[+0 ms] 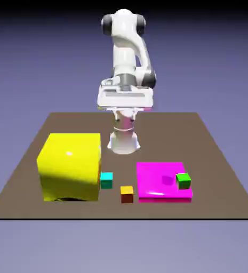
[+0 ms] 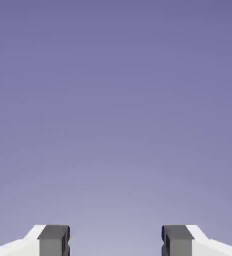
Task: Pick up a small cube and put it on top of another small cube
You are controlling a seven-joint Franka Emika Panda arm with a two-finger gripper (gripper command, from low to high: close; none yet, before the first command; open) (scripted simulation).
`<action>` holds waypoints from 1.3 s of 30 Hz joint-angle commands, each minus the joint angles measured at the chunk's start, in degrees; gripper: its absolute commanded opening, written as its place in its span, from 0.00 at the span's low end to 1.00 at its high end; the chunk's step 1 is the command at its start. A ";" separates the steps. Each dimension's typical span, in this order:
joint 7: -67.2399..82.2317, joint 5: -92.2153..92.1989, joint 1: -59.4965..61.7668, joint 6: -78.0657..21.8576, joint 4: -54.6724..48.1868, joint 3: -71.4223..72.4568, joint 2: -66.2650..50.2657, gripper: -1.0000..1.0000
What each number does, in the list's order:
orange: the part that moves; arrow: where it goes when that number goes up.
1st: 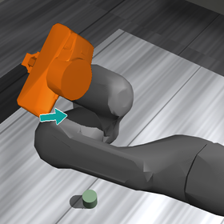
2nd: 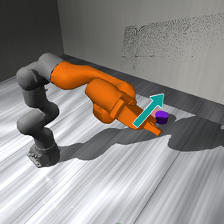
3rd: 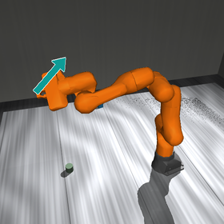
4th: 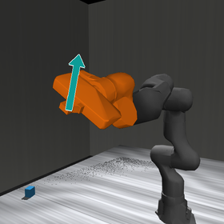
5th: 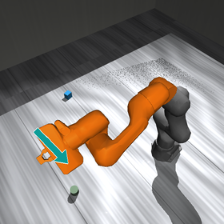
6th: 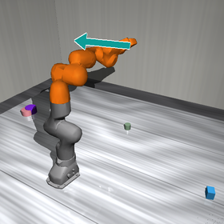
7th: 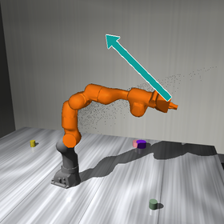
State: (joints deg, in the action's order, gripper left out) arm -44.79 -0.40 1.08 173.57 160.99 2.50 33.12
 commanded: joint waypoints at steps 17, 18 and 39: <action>-32.84 -5.68 24.89 -6.18 -0.17 35.30 6.55 0.50; -34.78 -6.01 26.35 -6.55 -0.18 37.38 6.93 0.50; -75.34 -13.03 57.09 -14.18 -0.39 80.99 15.02 0.50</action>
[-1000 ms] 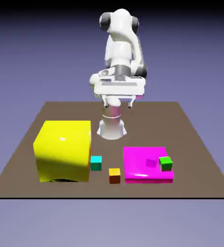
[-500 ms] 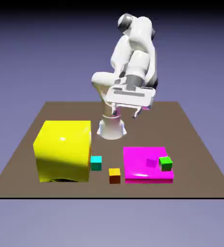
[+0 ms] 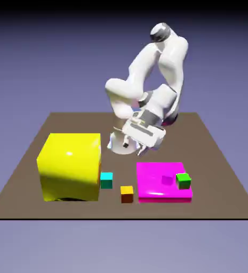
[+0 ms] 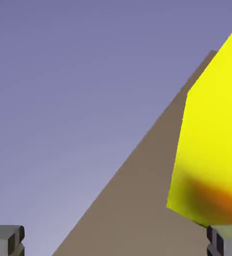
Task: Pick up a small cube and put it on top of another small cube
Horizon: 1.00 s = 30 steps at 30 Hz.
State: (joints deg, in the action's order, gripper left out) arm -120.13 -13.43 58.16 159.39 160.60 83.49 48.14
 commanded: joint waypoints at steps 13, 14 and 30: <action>-25.12 -4.34 19.03 -4.73 -0.13 27.00 5.01 0.50; -27.05 -4.68 20.49 -5.09 -0.14 29.07 5.39 0.50; -27.68 -5.89 28.61 0.55 -1.24 35.82 7.51 0.00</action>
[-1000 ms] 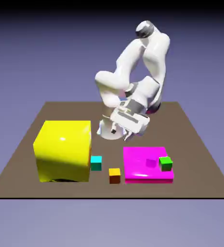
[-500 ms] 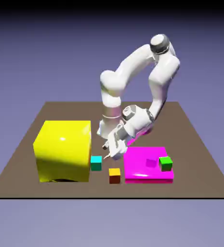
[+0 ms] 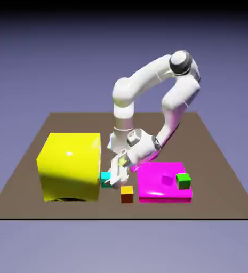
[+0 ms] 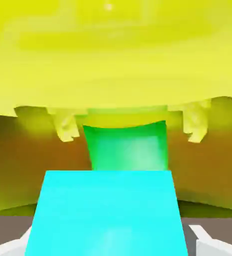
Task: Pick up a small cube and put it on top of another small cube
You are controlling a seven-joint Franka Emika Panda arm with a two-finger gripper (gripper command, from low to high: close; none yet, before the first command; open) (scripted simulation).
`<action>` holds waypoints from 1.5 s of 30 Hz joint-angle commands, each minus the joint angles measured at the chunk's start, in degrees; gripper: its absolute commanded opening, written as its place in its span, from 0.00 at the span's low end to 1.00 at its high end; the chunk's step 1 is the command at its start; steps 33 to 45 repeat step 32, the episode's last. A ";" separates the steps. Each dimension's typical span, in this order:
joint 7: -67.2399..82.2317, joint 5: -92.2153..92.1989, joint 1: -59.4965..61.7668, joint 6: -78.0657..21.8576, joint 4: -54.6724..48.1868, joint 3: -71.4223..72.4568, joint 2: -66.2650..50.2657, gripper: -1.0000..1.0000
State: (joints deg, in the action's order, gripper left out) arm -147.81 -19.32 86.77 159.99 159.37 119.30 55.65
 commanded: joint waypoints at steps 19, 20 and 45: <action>3.97 17.68 -35.97 -21.80 -21.61 -19.03 -5.64 0.00; 3.97 17.68 -35.97 -21.80 -21.61 -19.03 -5.64 0.00; 3.97 17.68 -35.97 -21.80 -21.61 -19.03 -5.64 1.00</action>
